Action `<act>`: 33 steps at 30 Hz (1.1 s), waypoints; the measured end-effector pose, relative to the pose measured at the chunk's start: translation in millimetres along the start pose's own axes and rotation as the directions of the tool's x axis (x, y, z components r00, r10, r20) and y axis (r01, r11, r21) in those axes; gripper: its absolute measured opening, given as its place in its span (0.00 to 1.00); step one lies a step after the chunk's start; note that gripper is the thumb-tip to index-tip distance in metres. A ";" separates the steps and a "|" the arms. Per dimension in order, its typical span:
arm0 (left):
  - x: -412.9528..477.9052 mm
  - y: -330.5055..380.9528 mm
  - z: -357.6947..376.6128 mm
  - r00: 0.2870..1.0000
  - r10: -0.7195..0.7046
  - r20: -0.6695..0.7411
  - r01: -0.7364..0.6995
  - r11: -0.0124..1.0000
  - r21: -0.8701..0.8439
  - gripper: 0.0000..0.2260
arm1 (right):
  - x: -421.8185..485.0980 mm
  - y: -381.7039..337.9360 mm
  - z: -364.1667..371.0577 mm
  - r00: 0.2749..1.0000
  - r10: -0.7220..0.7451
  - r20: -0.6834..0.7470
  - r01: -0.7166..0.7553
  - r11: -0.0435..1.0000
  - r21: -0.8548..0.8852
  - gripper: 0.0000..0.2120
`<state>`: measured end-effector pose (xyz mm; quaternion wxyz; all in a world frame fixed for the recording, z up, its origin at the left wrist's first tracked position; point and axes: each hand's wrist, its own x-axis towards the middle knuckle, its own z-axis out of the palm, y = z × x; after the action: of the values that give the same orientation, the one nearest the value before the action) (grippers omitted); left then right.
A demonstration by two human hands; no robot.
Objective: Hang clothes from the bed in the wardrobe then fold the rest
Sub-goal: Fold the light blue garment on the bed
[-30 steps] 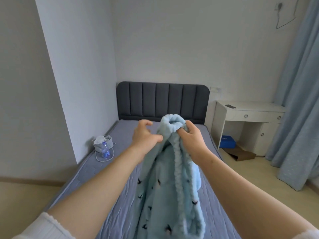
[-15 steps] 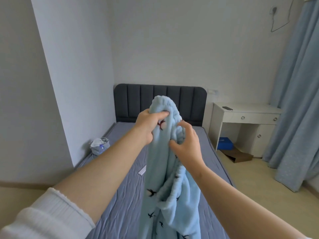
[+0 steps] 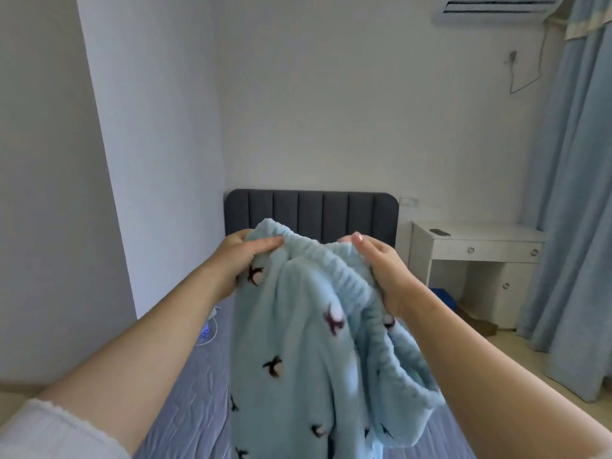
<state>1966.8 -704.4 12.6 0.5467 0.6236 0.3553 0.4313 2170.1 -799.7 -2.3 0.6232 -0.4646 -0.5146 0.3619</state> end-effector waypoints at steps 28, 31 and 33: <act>10.7 18.6 -1.8 0.827 0.439 -0.350 -0.328 0.884 0.335 0.11 | 6.7 57.1 45.7 0.985 0.085 -0.148 -0.130 0.938 -0.321 0.08; 10.7 1.8 1.5 0.871 0.438 -0.222 -0.321 0.850 0.417 0.17 | 13.7 45.4 45.6 0.989 0.054 -0.139 -0.091 0.956 -0.279 0.10; 12.4 -2.7 -5.8 0.897 0.380 -0.227 -0.257 0.864 0.432 0.18 | 17.9 35.6 39.3 0.990 0.071 -0.126 -0.090 0.983 -0.159 0.13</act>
<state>1966.2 -690.5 12.0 0.2697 0.6965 0.4047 0.5277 2136.4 -764.0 -29.2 0.5974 -0.5557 -0.4852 0.3146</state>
